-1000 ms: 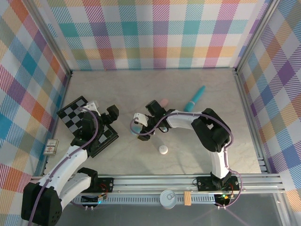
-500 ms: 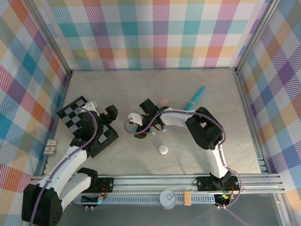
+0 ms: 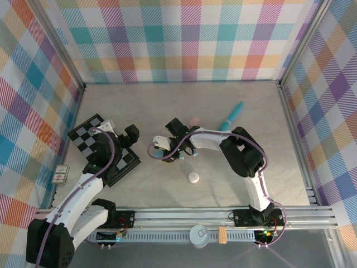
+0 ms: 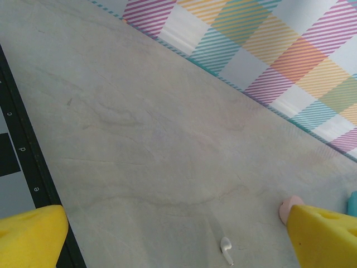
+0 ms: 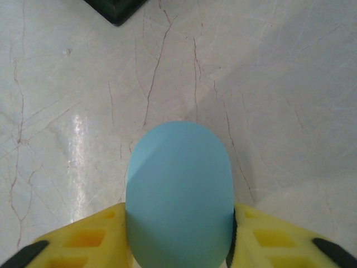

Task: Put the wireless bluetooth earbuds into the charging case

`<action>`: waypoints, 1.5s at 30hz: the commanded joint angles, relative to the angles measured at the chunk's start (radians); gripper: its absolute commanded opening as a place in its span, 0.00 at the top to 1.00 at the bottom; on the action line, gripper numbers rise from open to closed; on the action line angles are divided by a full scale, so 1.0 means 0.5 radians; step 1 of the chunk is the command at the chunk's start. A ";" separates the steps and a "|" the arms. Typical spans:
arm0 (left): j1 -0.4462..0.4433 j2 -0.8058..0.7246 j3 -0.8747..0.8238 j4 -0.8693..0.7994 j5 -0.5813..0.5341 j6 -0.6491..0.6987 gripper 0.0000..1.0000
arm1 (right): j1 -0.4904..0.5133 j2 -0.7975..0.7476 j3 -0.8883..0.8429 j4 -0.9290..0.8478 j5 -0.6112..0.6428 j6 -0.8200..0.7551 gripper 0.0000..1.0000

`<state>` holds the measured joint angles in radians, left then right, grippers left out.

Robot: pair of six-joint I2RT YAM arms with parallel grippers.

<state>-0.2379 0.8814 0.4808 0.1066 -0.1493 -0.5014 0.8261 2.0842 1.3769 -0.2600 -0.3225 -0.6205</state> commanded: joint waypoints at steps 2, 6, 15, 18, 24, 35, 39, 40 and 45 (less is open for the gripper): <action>0.037 0.004 0.014 -0.002 0.033 0.023 0.00 | 0.020 -0.028 0.005 -0.072 -0.009 -0.048 0.69; 0.037 0.025 0.042 -0.036 0.082 0.053 0.00 | 0.020 -0.121 -0.041 -0.063 0.033 -0.054 0.69; 0.014 0.031 0.029 0.101 0.765 0.405 0.00 | -0.123 -0.638 -0.345 -0.077 -0.228 0.096 0.69; -0.050 0.063 -0.039 0.421 0.992 0.518 0.00 | -0.197 -0.814 -0.386 -0.212 -0.280 0.120 0.69; -0.191 0.184 -0.106 1.052 1.330 0.759 0.00 | -0.298 -1.153 -0.401 -0.485 -0.283 0.089 0.71; -0.463 0.289 0.053 0.855 2.012 1.314 0.11 | -0.361 -1.459 -0.180 -1.010 -0.531 -0.036 0.74; -0.550 0.339 0.119 0.753 2.144 1.428 0.18 | -0.358 -1.505 -0.108 -1.085 -0.682 -0.070 0.74; -0.578 0.351 0.135 0.754 2.156 1.432 0.18 | -0.358 -1.504 -0.092 -1.104 -0.708 -0.077 0.74; -0.689 0.382 0.155 0.873 2.042 1.370 0.25 | -0.335 -1.502 0.000 -1.161 -0.735 -0.097 0.74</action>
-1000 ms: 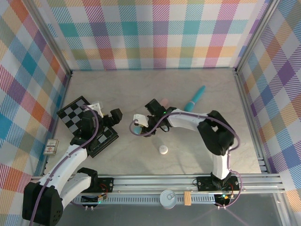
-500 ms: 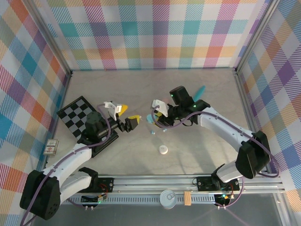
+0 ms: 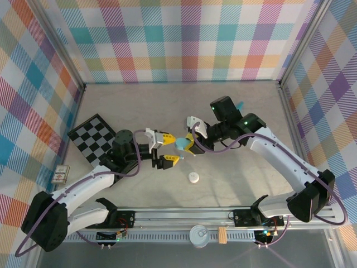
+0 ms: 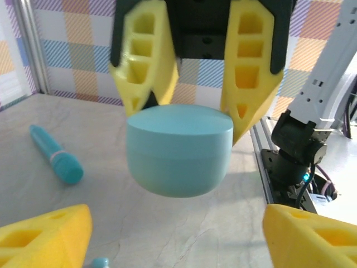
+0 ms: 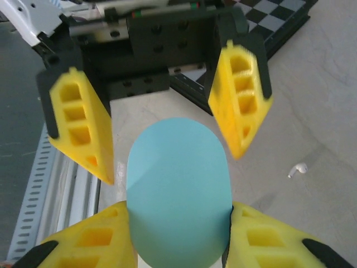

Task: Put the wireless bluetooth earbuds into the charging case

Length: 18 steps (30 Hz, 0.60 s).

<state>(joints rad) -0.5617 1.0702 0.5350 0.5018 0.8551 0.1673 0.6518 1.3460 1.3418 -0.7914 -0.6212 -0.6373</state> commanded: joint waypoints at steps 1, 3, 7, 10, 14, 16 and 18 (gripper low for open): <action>-0.045 0.010 0.043 0.138 0.039 -0.001 0.26 | 0.024 -0.034 0.069 -0.082 -0.135 -0.061 0.74; -0.050 0.030 0.038 0.263 0.049 -0.093 0.27 | 0.031 -0.042 0.066 -0.049 -0.145 -0.054 0.73; -0.060 0.073 0.041 0.443 0.086 -0.239 0.32 | 0.034 -0.056 0.054 0.005 -0.167 -0.045 0.74; -0.067 0.078 0.041 0.464 0.094 -0.261 0.36 | 0.034 -0.060 0.052 0.010 -0.163 -0.050 0.74; -0.072 0.068 0.044 0.457 0.106 -0.261 0.38 | 0.033 -0.057 0.051 0.000 -0.170 -0.050 0.74; -0.073 0.061 0.047 0.448 0.109 -0.258 0.39 | 0.034 -0.058 0.047 -0.009 -0.169 -0.051 0.74; -0.076 0.058 0.053 0.432 0.114 -0.258 0.39 | 0.034 -0.057 0.050 -0.021 -0.164 -0.053 0.74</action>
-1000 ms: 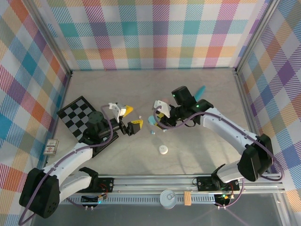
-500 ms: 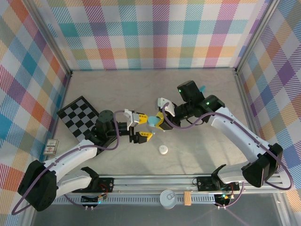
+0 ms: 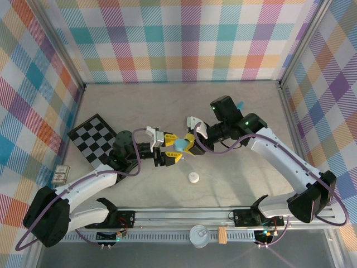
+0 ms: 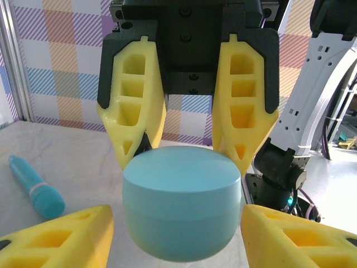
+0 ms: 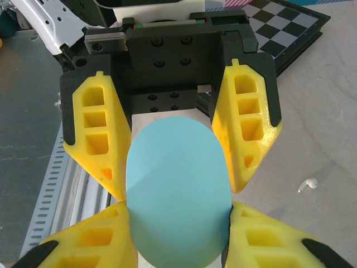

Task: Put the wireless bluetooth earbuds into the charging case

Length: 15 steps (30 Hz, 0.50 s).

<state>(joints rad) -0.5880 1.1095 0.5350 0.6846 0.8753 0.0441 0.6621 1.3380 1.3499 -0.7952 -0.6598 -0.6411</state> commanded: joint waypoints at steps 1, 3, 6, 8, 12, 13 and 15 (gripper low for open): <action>-0.023 -0.023 0.056 0.061 0.075 -0.010 0.40 | 0.014 -0.044 0.034 -0.014 -0.086 -0.044 0.74; -0.027 -0.022 0.059 0.054 0.079 -0.010 0.41 | 0.014 -0.047 0.031 -0.017 -0.088 -0.043 0.74; -0.030 -0.024 0.065 0.046 0.079 -0.009 0.44 | 0.014 -0.056 0.030 -0.011 -0.092 -0.040 0.74; -0.033 -0.024 0.068 0.052 0.063 -0.021 0.44 | 0.014 -0.053 0.030 -0.010 -0.083 -0.043 0.74; -0.033 -0.012 0.071 0.113 0.035 -0.075 0.44 | 0.016 -0.045 0.019 0.005 -0.078 -0.048 0.74; -0.035 -0.005 0.072 0.122 0.032 -0.088 0.44 | 0.016 -0.044 0.019 0.006 -0.073 -0.049 0.75; -0.036 0.002 0.077 0.132 0.027 -0.105 0.44 | 0.020 -0.044 0.019 0.003 -0.068 -0.049 0.75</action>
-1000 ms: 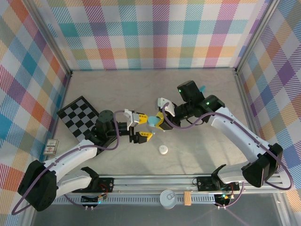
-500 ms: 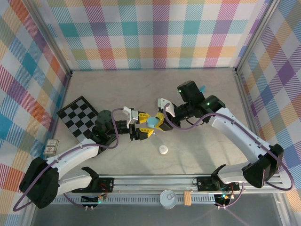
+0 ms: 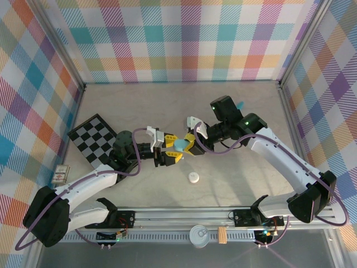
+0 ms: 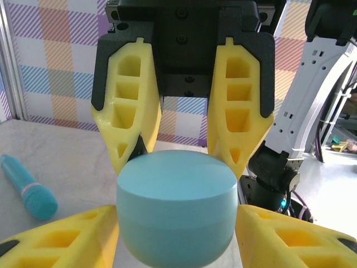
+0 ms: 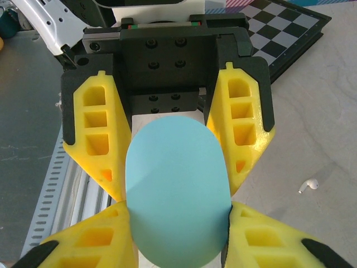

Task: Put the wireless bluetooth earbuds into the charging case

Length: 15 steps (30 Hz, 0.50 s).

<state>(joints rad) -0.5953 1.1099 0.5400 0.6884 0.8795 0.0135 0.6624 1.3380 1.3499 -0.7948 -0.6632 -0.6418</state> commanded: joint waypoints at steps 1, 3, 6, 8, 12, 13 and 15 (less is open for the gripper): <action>-0.021 0.007 0.070 0.135 0.017 -0.051 0.44 | 0.019 -0.044 0.019 0.009 -0.063 -0.048 0.75; -0.021 0.017 0.073 0.157 0.023 -0.070 0.45 | 0.019 -0.045 0.019 0.013 -0.066 -0.048 0.75; -0.023 0.038 0.079 0.168 0.029 -0.086 0.44 | 0.019 -0.044 0.013 0.015 -0.058 -0.054 0.75; -0.024 0.048 0.083 0.170 0.038 -0.086 0.44 | 0.019 -0.044 0.012 0.018 -0.051 -0.054 0.75; -0.027 0.067 0.089 0.178 0.045 -0.079 0.49 | 0.018 -0.046 0.018 0.025 -0.066 -0.045 0.75; -0.027 0.072 0.091 0.179 0.047 -0.079 0.51 | 0.017 -0.046 0.016 0.028 -0.069 -0.045 0.75; -0.028 0.080 0.094 0.182 0.057 -0.079 0.53 | 0.017 -0.044 0.018 0.030 -0.064 -0.048 0.75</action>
<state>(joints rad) -0.6010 1.1419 0.5529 0.7315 0.8860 -0.0242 0.6621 1.3376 1.3499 -0.7937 -0.6628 -0.6445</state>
